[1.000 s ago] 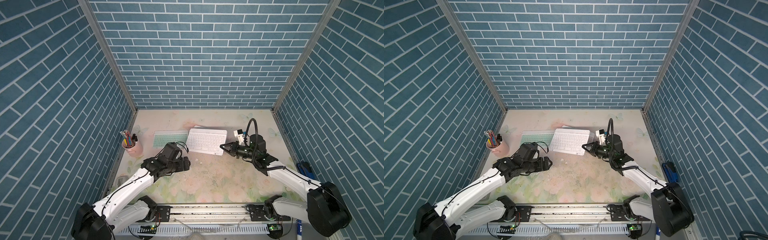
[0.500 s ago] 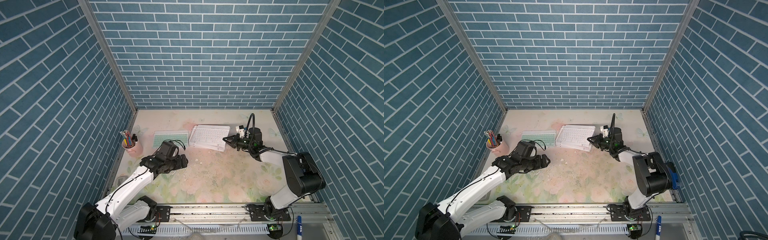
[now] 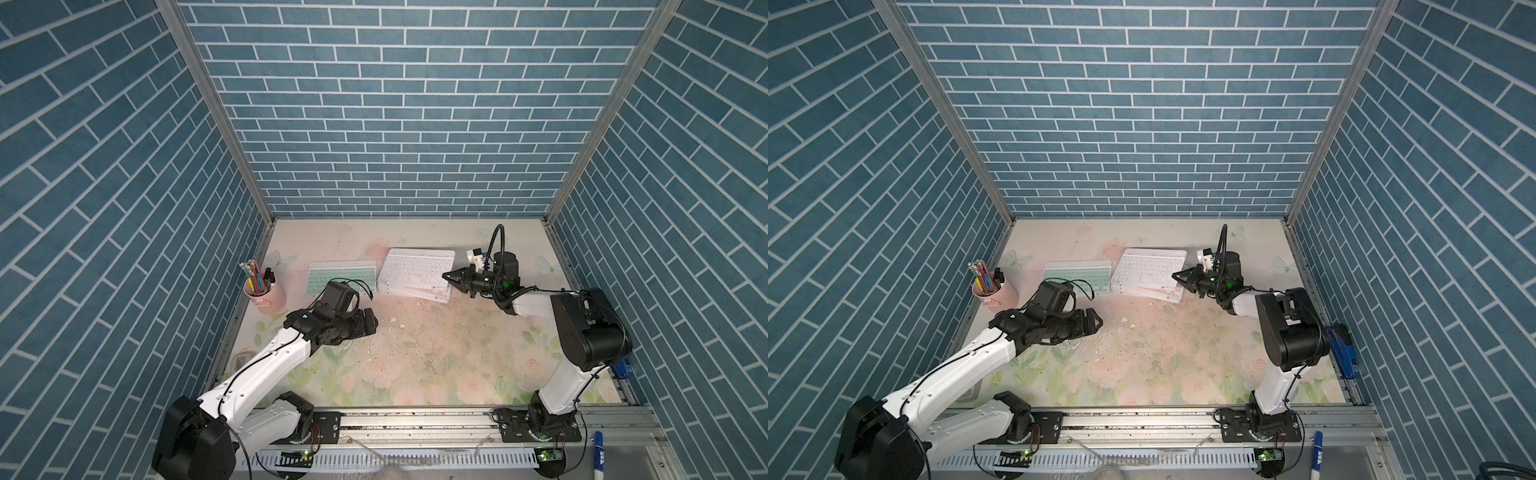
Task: Stack the numeric keypads
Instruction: Place the numeric keypad at the numeric keypad.
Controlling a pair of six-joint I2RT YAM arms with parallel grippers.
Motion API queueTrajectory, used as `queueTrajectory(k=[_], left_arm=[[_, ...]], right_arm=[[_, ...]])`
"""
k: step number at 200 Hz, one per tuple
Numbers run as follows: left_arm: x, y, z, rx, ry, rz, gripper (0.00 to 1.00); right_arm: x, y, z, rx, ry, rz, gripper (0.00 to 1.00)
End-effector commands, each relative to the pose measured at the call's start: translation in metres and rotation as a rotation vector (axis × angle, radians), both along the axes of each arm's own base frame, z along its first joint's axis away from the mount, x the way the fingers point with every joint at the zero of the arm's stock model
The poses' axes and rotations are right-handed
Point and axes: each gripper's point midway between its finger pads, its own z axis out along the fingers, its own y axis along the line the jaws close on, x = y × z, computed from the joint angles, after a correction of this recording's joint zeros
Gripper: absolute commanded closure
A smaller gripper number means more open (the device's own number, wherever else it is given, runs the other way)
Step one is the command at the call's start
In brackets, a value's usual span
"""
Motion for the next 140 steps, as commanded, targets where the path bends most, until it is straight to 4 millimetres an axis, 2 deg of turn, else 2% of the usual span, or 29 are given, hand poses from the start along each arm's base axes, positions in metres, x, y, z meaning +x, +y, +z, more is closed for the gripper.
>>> queueTrajectory(k=[1, 87, 140], left_arm=[[0.0, 0.001, -0.003, 0.004, 0.006, -0.008, 0.1], [-0.001, 0.0, -0.006, 0.002, 0.012, -0.009, 0.1], [-0.001, 0.001, -0.007, 0.002, 0.014, -0.008, 0.1]], right_arm=[[0.0, 0.002, 0.011, 0.038, -0.051, 0.032, 1.0], [-0.002, -0.01, -0.021, 0.009, 0.017, -0.006, 1.0], [0.001, -0.017, -0.033, -0.004, 0.041, -0.03, 0.84]])
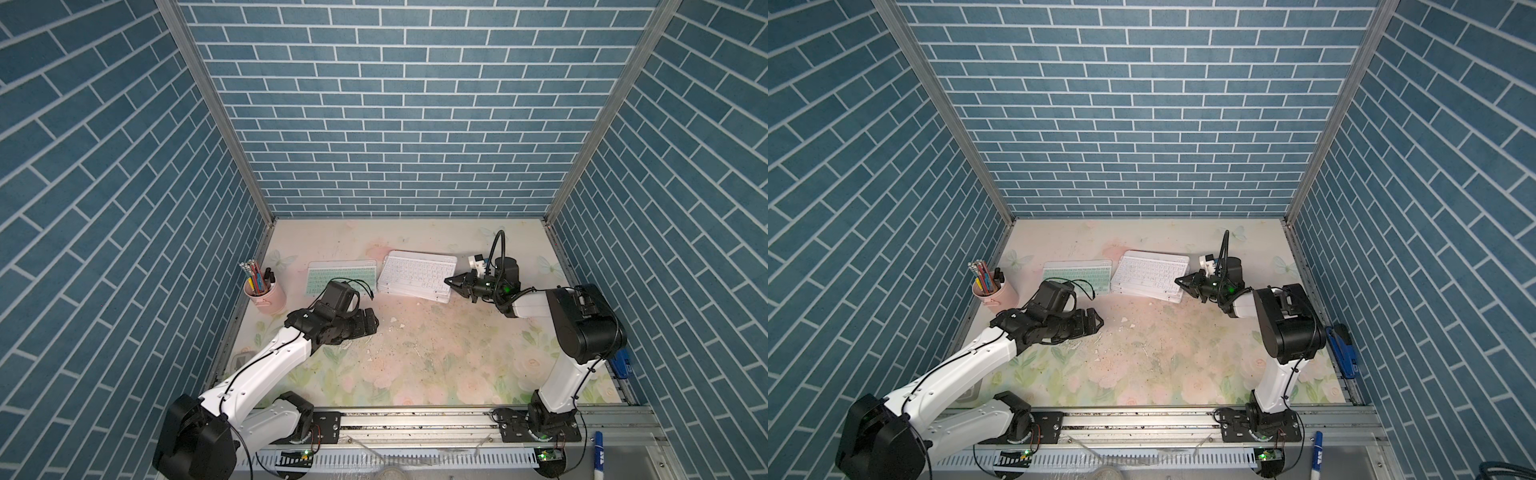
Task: Stack the numeric keypads
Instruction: Place the numeric keypad at the numeric keypad.
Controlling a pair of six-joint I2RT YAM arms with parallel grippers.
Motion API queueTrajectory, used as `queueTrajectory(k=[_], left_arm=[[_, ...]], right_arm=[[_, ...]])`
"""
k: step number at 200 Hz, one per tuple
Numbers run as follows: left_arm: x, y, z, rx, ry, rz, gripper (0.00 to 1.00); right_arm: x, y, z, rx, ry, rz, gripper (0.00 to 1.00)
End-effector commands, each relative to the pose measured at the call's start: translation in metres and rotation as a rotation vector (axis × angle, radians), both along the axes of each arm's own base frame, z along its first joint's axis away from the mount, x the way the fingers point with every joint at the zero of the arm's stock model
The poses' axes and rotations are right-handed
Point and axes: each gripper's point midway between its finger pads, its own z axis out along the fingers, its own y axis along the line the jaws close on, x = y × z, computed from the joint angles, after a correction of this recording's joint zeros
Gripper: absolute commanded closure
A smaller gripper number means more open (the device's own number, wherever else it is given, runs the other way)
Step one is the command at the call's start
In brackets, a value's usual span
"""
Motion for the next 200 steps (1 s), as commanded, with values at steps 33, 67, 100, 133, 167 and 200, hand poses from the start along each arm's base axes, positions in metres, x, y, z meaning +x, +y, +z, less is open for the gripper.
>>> queueTrajectory(k=[33, 67, 100, 133, 167, 200], left_arm=[[-0.002, 0.003, -0.008, 0.013, 0.015, -0.002, 0.1], [-0.002, 0.003, -0.008, 0.012, 0.016, -0.001, 0.1], [-0.002, 0.003, -0.008, 0.013, 0.016, 0.0, 0.1], [-0.002, 0.004, -0.007, 0.014, 0.011, 0.002, 0.1], [-0.002, 0.004, -0.007, 0.012, 0.01, 0.003, 0.1], [-0.001, 0.004, -0.007, 0.014, 0.009, 0.002, 0.1]], right_arm=[[0.0, -0.008, -0.011, -0.033, 0.006, -0.008, 0.75], [-0.001, -0.01, -0.012, -0.072, 0.009, 0.0, 0.68], [-0.001, -0.013, -0.015, -0.129, 0.016, 0.003, 0.62], [0.004, -0.016, -0.013, -0.183, 0.018, 0.005, 0.59], [0.009, -0.017, -0.009, -0.228, 0.023, 0.017, 0.58], [0.01, -0.021, -0.01, -0.279, 0.039, 0.021, 0.58]])
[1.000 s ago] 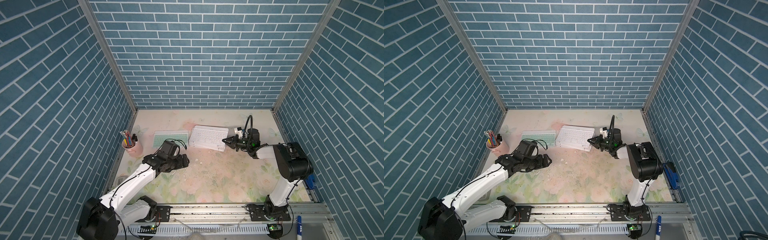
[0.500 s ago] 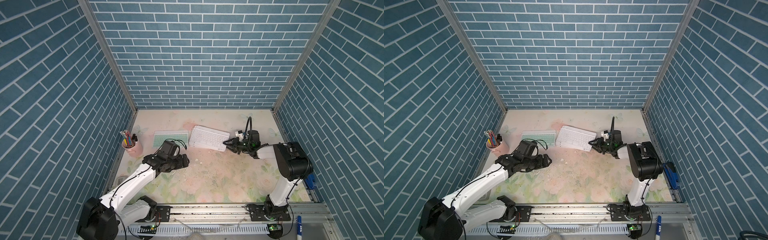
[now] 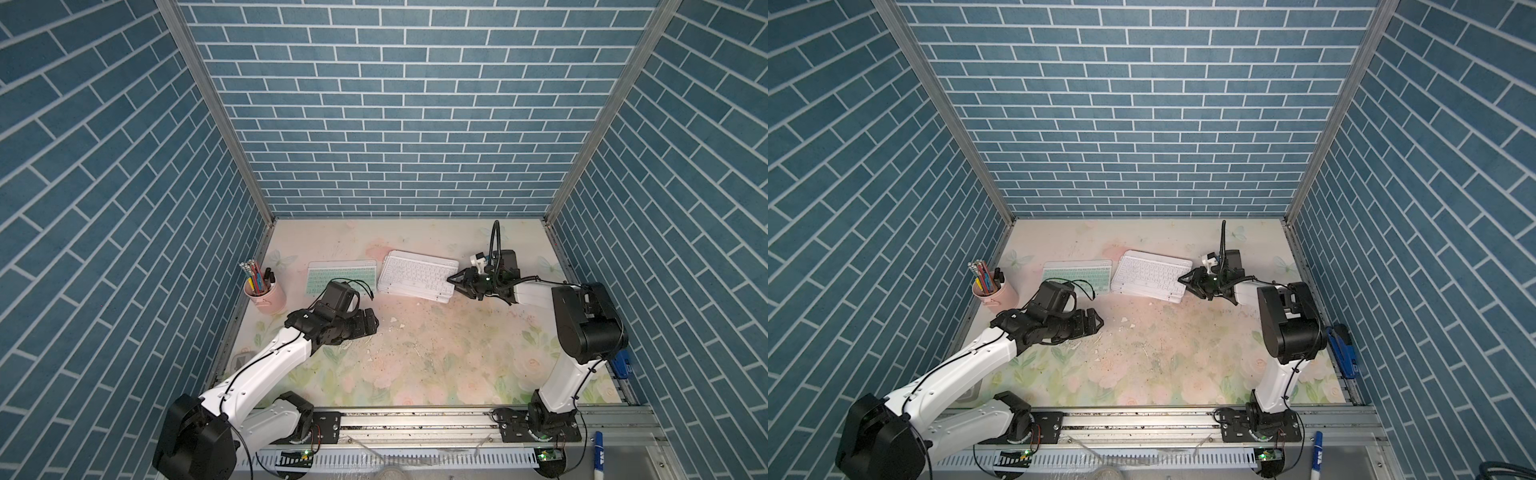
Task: Stack the numeric keypads
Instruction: Place the numeric keypad at the numeric keypad, then move the numeric keypad to the center of the board.
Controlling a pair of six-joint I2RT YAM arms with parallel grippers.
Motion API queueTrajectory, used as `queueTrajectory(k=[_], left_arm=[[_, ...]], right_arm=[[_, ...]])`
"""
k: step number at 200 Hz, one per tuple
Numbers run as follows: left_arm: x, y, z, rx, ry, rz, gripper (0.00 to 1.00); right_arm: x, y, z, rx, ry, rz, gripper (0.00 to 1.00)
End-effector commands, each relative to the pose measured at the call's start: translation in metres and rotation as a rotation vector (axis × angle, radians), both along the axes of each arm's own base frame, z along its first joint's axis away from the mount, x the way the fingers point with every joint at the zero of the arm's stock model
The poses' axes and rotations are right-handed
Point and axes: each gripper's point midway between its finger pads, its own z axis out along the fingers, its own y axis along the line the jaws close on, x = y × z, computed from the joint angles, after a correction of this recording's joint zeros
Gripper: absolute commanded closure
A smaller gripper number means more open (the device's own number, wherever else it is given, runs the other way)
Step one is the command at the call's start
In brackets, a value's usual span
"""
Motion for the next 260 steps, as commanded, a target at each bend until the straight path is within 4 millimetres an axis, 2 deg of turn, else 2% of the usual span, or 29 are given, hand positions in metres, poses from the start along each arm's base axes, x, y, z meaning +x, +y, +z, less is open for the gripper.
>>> queueTrajectory(k=[1, 64, 94, 108, 121, 140, 183, 229, 260], left_arm=[[-0.001, 0.004, -0.006, 0.014, 0.01, 0.002, 0.1], [0.0, 0.007, -0.007, 0.035, 0.004, 0.009, 0.1], [0.011, 0.022, -0.004, 0.132, -0.035, 0.051, 0.1], [0.026, 0.03, 0.001, 0.194, -0.065, 0.077, 0.09], [0.043, 0.028, 0.003, 0.21, -0.079, 0.079, 0.09], [0.071, 0.029, -0.001, 0.216, -0.075, 0.1, 0.11], [0.141, 0.048, -0.011, 0.206, -0.074, 0.169, 0.11], [0.215, 0.064, -0.034, 0.199, -0.049, 0.209, 0.11], [0.244, 0.068, -0.059, 0.207, -0.015, 0.21, 0.12]], right_arm=[[-0.002, -0.006, 0.007, -0.066, -0.029, 0.019, 0.58], [-0.008, -0.026, 0.0, -0.224, 0.004, 0.0, 0.57], [-0.013, -0.035, 0.012, -0.269, -0.025, -0.026, 0.57], [-0.018, -0.038, 0.019, -0.272, -0.042, -0.047, 0.57], [-0.023, -0.042, 0.024, -0.279, -0.054, -0.067, 0.57], [-0.034, -0.046, 0.03, -0.287, -0.066, -0.083, 0.58], [-0.052, -0.051, 0.037, -0.31, -0.085, -0.085, 0.6], [-0.055, -0.036, 0.031, -0.306, -0.085, -0.032, 0.62], [-0.05, -0.025, 0.022, -0.289, -0.064, 0.0, 0.63]])
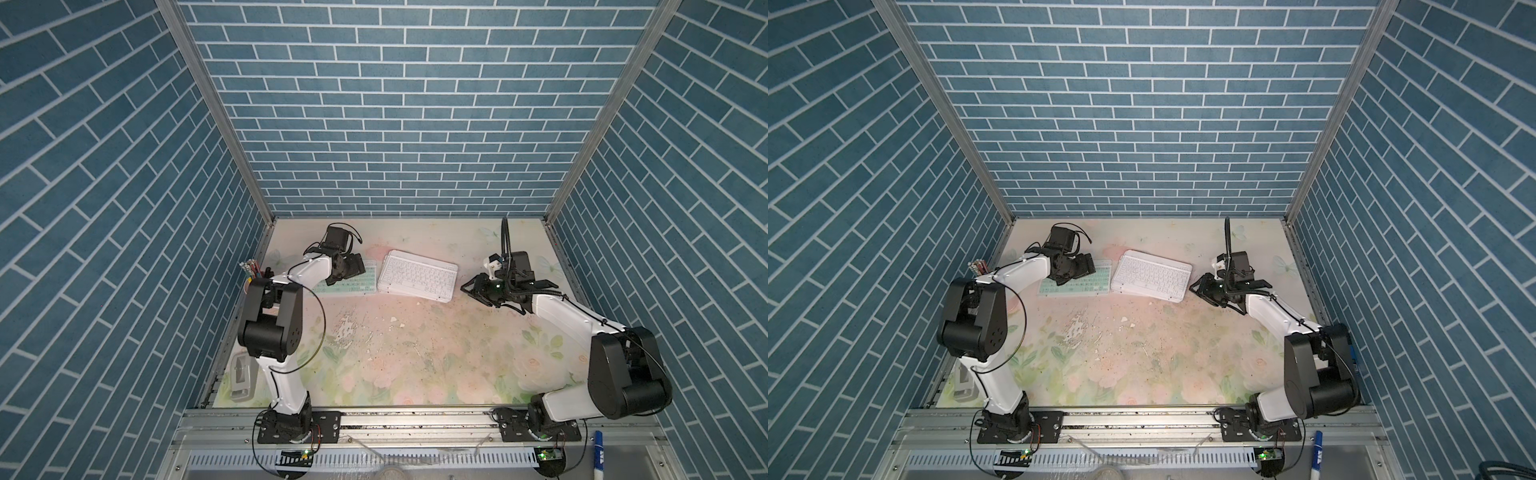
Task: Stack the numeric keypads
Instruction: Move the numeric keypad to the center of the board.
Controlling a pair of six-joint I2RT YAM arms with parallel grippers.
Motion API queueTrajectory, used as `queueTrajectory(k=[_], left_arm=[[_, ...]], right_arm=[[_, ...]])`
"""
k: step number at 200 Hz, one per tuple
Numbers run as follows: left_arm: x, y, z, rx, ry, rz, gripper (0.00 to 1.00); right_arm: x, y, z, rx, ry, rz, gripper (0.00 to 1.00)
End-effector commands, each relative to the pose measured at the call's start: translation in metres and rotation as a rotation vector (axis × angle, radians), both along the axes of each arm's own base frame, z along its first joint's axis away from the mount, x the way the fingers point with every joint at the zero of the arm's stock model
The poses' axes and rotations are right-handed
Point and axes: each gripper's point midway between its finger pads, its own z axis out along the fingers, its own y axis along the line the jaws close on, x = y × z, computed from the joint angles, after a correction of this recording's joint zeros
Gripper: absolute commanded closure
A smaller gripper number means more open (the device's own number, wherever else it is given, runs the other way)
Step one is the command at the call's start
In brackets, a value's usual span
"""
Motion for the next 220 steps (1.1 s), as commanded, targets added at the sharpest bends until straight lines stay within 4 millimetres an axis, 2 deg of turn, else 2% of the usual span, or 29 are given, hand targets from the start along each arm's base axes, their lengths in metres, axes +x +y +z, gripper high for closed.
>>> queueTrajectory(k=[1, 39, 73, 109, 160, 220], left_arm=[[0.016, 0.002, -0.012, 0.005, 0.014, -0.022, 0.12], [0.027, 0.005, -0.035, 0.023, 0.057, -0.022, 0.12], [0.01, 0.004, -0.054, 0.008, 0.11, -0.019, 0.12], [-0.034, 0.006, -0.074, -0.004, 0.189, -0.013, 0.13], [-0.099, 0.005, -0.088, 0.006, 0.28, -0.025, 0.14], [-0.163, -0.02, -0.097, 0.034, 0.355, -0.074, 0.14]], right_arm=[[0.004, 0.007, -0.007, -0.007, -0.002, 0.047, 0.63], [0.011, 0.013, -0.011, 0.003, 0.008, 0.061, 0.64], [0.015, 0.016, -0.009, 0.009, 0.005, 0.065, 0.64], [0.014, 0.016, -0.005, 0.016, -0.002, 0.061, 0.64], [0.012, 0.018, 0.005, 0.049, -0.018, 0.054, 0.64], [0.011, 0.02, 0.018, 0.081, -0.041, 0.045, 0.64]])
